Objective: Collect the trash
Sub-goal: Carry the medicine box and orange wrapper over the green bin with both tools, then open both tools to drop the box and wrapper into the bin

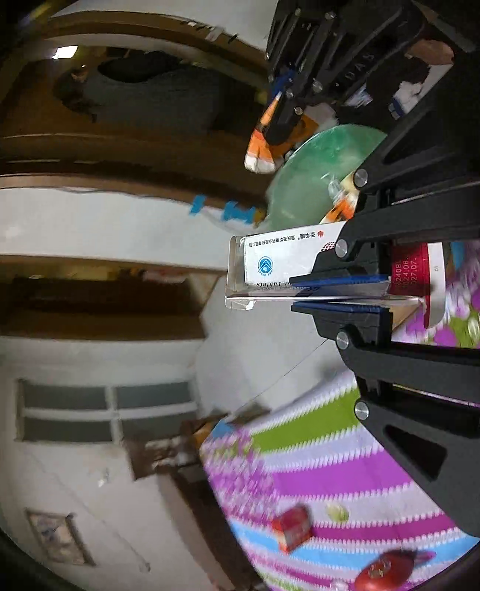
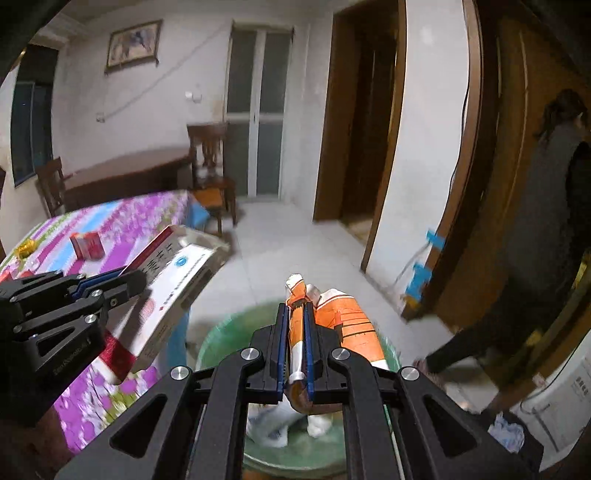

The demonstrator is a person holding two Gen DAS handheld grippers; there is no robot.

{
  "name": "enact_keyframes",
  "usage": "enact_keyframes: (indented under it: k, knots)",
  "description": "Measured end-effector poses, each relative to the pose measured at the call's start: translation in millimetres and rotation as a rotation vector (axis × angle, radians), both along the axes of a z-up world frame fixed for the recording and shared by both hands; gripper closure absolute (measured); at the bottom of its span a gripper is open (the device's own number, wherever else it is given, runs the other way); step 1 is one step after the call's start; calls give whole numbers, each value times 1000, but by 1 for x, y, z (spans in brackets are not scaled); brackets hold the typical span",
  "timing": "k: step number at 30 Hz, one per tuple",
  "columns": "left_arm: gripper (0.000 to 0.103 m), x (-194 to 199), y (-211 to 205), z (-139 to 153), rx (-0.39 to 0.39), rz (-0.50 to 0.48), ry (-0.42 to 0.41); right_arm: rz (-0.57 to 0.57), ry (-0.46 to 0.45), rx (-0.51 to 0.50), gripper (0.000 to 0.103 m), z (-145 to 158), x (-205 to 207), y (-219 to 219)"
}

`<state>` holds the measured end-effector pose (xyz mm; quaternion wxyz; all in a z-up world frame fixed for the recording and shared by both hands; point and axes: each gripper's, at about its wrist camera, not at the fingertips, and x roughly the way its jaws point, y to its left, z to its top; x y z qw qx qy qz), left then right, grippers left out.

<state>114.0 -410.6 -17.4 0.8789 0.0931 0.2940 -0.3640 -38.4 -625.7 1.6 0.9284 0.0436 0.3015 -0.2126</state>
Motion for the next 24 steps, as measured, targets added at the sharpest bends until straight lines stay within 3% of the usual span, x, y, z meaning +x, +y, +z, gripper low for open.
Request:
enact_keyframes:
  k: [4,12,22,23,24]
  knots:
    - [96,9,-27,-19,49,-48,74,-16,64,41,94,-24,7,-26]
    - [96,18,-48,-42,106,-65,129,-26,104,110,94,-62,23,-21]
    - [93,15,-53,-37,112,-61,122,-22,103,112,94,-65,39,-7]
    - [90,16,-53,-37,115,-61,125,-17,108,115,93,-64,37,-8]
    - [68,18,-54,-37,116,-58,127,-14,111,120,81,-65,38,-9]
